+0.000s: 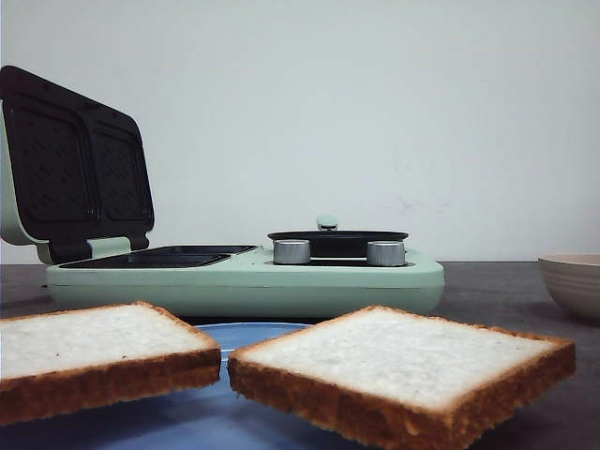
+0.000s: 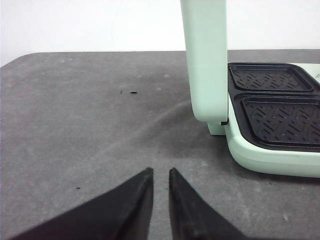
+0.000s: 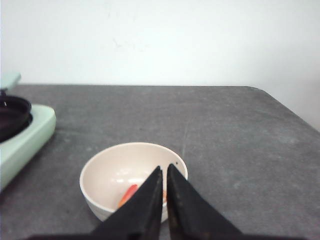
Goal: Make breakfast with bread and shrimp
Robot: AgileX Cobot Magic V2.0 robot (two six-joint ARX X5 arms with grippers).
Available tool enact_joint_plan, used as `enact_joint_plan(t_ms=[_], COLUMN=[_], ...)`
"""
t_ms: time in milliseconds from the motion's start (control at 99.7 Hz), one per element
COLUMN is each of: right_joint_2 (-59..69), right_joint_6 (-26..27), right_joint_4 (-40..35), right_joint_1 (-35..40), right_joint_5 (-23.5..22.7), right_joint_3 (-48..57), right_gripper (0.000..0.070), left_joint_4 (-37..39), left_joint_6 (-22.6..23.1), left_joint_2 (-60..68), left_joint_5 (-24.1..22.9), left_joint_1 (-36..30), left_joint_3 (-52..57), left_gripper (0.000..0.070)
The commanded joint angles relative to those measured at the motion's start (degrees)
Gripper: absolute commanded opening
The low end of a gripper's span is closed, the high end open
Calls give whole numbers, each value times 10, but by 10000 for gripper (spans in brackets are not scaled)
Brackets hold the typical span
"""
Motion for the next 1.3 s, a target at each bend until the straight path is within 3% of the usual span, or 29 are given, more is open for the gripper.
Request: enact_joint_plan(t_ms=[0, 271, 522, 602, 1094, 1294], right_joint_2=[-2, -2, -2, -2, 51, 146], right_joint_6=[31, 131, 188, 204, 218, 194], right_joint_4=[9, 52, 59, 58, 4, -16], right_joint_1=[1, 1, 1, 1, 1, 1], right_joint_5=[0, -31, -71, -95, -124, -191], right_joint_3=[-2, -1, 0, 3, 123, 219], right_gripper=[2, 2, 2, 2, 2, 2], left_joint_4=[-4, -4, -4, -5, -9, -10], left_joint_6=[0, -71, -224, -250, -252, -228], left_joint_2=[0, 0, 0, 0, 71, 173], left_joint_5=[-1, 10, 10, 11, 102, 134], left_joint_1=[-1, -1, -1, -1, -1, -2], left_joint_3=[-9, -9, -6, -2, 96, 194], left_gripper=[1, 1, 1, 1, 4, 4])
